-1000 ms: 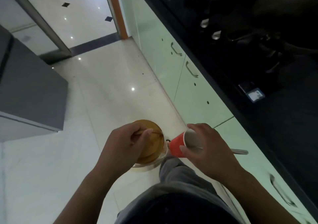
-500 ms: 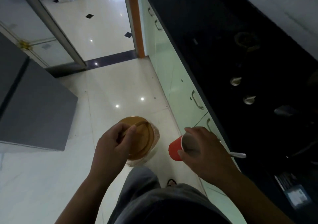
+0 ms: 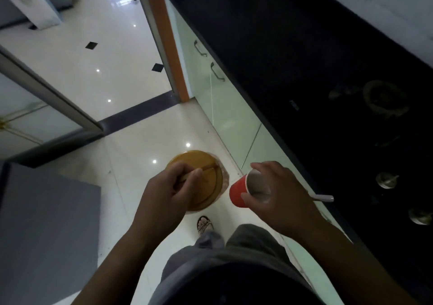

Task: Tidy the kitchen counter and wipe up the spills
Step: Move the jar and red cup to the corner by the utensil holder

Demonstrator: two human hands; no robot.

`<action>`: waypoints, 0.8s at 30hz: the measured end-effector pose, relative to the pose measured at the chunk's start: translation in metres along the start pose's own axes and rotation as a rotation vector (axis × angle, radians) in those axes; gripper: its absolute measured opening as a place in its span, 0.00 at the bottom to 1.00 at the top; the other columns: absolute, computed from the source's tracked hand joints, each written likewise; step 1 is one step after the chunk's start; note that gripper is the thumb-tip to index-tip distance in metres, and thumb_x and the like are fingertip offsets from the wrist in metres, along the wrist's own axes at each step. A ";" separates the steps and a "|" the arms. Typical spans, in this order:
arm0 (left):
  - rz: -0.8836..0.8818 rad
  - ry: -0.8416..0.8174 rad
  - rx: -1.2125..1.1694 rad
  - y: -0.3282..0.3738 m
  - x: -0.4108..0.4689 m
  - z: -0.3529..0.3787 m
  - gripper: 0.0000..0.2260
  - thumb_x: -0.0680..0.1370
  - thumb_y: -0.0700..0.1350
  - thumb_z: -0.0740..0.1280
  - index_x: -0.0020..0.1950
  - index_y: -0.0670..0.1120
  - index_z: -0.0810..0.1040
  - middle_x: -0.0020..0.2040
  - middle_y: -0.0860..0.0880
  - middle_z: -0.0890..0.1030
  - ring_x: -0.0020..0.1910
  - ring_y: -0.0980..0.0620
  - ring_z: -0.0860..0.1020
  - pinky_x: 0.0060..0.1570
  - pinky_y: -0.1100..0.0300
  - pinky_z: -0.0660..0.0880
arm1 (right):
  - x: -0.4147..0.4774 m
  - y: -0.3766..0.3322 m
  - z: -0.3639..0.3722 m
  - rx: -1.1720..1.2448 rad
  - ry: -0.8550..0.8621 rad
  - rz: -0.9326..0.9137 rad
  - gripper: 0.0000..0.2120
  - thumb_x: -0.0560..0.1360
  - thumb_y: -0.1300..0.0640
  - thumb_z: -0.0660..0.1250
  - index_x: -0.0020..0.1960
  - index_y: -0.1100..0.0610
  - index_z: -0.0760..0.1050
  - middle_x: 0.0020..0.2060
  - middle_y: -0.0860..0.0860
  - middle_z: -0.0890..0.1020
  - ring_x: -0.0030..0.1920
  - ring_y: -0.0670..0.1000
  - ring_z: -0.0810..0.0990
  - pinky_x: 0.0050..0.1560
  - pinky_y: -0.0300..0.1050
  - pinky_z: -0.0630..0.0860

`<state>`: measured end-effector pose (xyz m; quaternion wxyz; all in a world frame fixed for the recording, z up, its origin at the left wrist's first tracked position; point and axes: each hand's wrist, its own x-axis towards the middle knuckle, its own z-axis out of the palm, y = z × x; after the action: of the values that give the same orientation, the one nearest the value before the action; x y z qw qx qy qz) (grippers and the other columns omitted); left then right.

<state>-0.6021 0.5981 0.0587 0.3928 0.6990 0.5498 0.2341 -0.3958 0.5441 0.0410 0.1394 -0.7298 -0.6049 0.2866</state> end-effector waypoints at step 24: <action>0.099 -0.084 0.006 0.051 0.466 -0.085 0.11 0.71 0.61 0.58 0.42 0.57 0.76 0.39 0.56 0.80 0.41 0.59 0.79 0.35 0.69 0.74 | 0.412 -0.030 -0.144 0.100 0.186 0.099 0.31 0.69 0.44 0.69 0.68 0.47 0.64 0.64 0.43 0.68 0.63 0.46 0.67 0.56 0.38 0.62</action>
<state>-0.5033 1.0622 0.1008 0.4016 0.7356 0.4983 0.2220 -0.2923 0.9681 0.0693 0.2167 -0.7744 -0.5374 0.2541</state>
